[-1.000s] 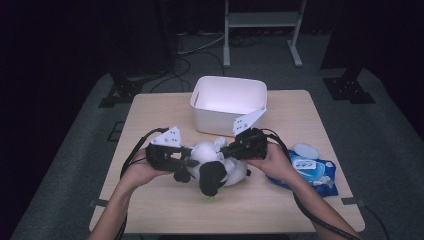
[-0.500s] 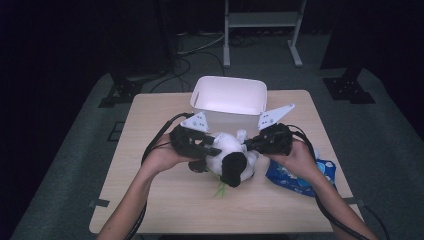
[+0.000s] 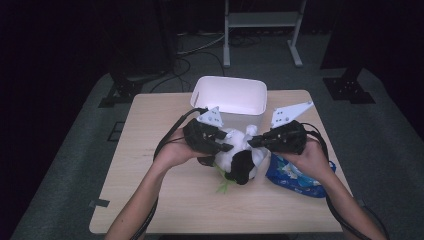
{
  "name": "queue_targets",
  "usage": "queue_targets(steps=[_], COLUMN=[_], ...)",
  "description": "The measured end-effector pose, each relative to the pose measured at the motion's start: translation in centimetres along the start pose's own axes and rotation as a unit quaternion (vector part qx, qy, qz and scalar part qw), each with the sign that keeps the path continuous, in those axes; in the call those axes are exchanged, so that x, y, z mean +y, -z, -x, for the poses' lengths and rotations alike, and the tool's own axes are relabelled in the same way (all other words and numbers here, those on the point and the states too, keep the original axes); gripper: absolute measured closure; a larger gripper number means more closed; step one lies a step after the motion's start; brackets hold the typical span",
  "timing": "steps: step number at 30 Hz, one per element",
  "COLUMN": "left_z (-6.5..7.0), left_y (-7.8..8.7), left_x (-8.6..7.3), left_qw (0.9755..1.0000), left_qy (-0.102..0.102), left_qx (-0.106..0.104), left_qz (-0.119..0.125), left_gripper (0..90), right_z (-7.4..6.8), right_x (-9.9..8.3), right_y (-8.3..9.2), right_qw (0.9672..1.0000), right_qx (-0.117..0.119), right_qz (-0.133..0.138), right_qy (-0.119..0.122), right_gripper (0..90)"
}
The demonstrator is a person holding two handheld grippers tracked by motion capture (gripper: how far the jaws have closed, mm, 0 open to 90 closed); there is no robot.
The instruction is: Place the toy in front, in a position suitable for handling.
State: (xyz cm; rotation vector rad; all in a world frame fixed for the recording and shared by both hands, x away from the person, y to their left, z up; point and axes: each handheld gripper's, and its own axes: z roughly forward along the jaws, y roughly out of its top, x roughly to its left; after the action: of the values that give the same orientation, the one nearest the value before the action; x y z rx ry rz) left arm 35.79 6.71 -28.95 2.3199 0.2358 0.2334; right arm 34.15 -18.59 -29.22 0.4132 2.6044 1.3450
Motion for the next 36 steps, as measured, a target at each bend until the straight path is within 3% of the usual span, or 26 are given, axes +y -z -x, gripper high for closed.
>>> queue_targets(steps=[8,11,19,24,28,36], left_z=[0.1,0.0,-0.5,-1.2,-1.4,-1.1], left_y=[-0.4,-0.2,0.7,0.4,0.1,-0.3], left_x=[0.6,0.5,-0.3,-1.6,-2.1,-1.9], left_qw=[1.0000,1.0000,0.9998,0.9994,0.9980,0.9976], left_qy=[-0.003,-0.003,0.006,0.033,0.051,0.050], left_qx=[0.004,0.005,0.016,0.003,-0.012,-0.017], left_qz=[0.001,0.005,0.012,0.011,0.035,0.046], left_gripper=[55.3,51.9,43.1,38.2,41.6,42.5], right_z=[-1.0,-0.9,-0.4,-0.2,-0.2,-0.1], right_x=[1.2,0.9,0.2,-0.2,0.1,1.2], right_y=[-0.7,-1.1,-0.6,-0.1,0.2,0.1], right_qw=[0.9995,0.9993,0.9996,0.9996,0.9993,0.9986], right_qx=[-0.001,-0.003,-0.002,-0.004,-0.015,-0.027], right_qz=[-0.009,-0.023,-0.022,-0.024,-0.028,-0.038], right_qy=[0.029,0.029,0.019,0.016,0.017,0.027], right_gripper=[86.2,86.4,86.5,86.4,86.2,86.0])
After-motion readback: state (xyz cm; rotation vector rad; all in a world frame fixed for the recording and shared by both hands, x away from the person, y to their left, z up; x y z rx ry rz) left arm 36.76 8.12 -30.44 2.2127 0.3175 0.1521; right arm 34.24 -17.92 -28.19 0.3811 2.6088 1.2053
